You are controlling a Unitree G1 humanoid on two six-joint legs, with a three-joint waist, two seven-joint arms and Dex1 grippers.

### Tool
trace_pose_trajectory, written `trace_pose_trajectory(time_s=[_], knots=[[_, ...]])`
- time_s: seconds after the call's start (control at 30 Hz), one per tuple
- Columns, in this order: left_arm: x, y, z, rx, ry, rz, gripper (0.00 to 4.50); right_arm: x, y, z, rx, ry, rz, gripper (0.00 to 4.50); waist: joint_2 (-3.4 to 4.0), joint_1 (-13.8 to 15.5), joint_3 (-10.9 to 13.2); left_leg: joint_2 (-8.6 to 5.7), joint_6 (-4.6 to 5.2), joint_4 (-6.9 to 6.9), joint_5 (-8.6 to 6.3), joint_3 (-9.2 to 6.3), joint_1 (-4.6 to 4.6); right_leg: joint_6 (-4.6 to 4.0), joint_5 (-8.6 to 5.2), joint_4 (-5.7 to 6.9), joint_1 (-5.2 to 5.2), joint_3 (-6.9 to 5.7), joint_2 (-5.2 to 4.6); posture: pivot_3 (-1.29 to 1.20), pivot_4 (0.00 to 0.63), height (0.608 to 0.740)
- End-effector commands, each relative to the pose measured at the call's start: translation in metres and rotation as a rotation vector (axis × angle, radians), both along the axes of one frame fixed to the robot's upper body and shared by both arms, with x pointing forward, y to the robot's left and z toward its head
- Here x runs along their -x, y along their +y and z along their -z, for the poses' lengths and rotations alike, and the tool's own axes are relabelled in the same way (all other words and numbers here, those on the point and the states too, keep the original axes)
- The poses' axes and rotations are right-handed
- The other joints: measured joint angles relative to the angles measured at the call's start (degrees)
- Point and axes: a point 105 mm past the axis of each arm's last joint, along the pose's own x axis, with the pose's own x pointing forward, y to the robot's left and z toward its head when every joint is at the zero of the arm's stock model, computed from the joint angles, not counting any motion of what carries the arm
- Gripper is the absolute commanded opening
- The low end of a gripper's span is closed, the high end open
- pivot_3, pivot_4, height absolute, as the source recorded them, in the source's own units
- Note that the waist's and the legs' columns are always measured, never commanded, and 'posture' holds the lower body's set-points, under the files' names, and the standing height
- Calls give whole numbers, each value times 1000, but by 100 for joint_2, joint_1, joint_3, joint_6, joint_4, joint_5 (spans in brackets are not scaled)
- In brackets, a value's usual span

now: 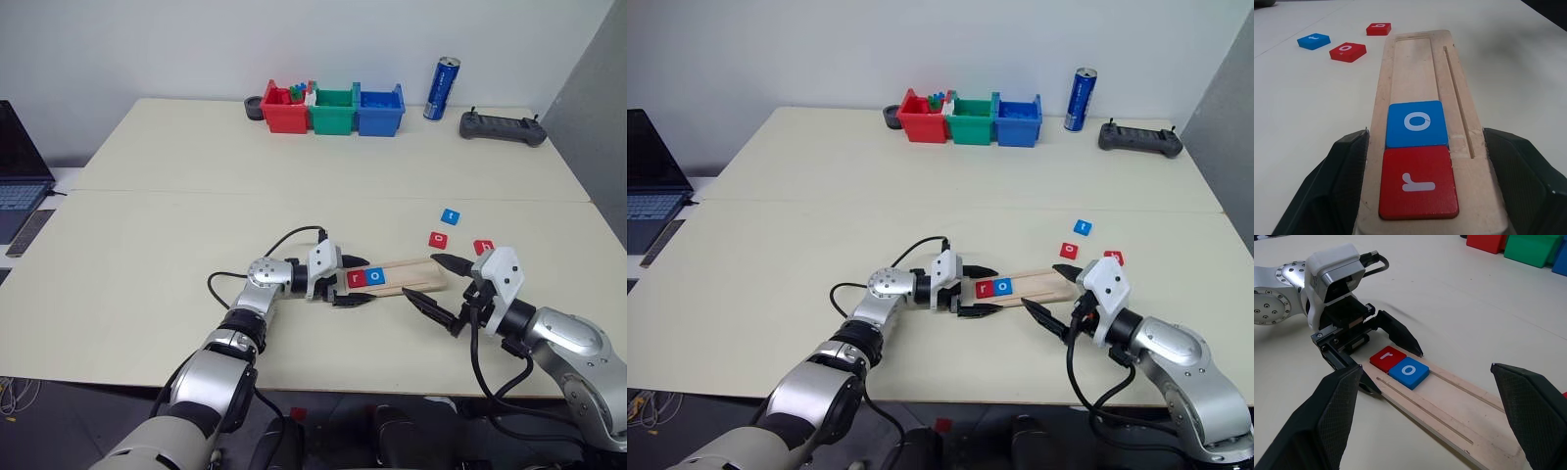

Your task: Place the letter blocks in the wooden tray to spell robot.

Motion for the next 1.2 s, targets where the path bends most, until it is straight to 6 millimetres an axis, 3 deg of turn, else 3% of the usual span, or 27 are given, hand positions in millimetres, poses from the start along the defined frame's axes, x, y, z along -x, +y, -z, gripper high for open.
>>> trace_pose_trajectory(time_s=[0.03,0.1,0.17,0.53,0.93,1.03,1.2], knots=[[-1,-1,-6,-6,-20,17,3380,2,3,-13,-11,-57,-12,4500,0,0,0,0,0,0,0,0,0,0,0,0,0,0,0,0,150,740],[-2,-2,-7,-3,-18,16,4120,2,3,-13,-11,-57,-12,4500,0,0,0,0,0,0,0,0,0,0,0,0,0,0,0,0,150,740],[-2,-2,-7,-1,-18,16,4470,1,3,-13,-10,-57,-11,4500,0,0,0,0,0,0,0,0,0,0,0,0,0,0,0,0,150,740],[-3,2,-12,11,-20,18,4470,0,2,-14,-10,-58,-10,4500,0,-1,0,0,0,0,0,0,0,0,0,0,0,0,0,0,150,740],[-16,32,-41,137,-22,-102,4470,-1,-3,-14,-34,-53,29,4500,0,-8,0,2,0,1,0,-1,0,0,0,2,0,-1,1,0,150,740],[-7,41,-46,187,-24,-139,4470,-2,-10,-12,-37,-51,66,4500,1,-16,0,4,0,0,0,-1,0,0,0,2,0,0,0,0,150,740],[23,47,-42,211,6,-149,4470,-8,-21,-9,-53,-46,119,4500,2,-16,-1,8,-1,1,0,-1,2,-1,0,7,-1,1,1,0,150,740]])
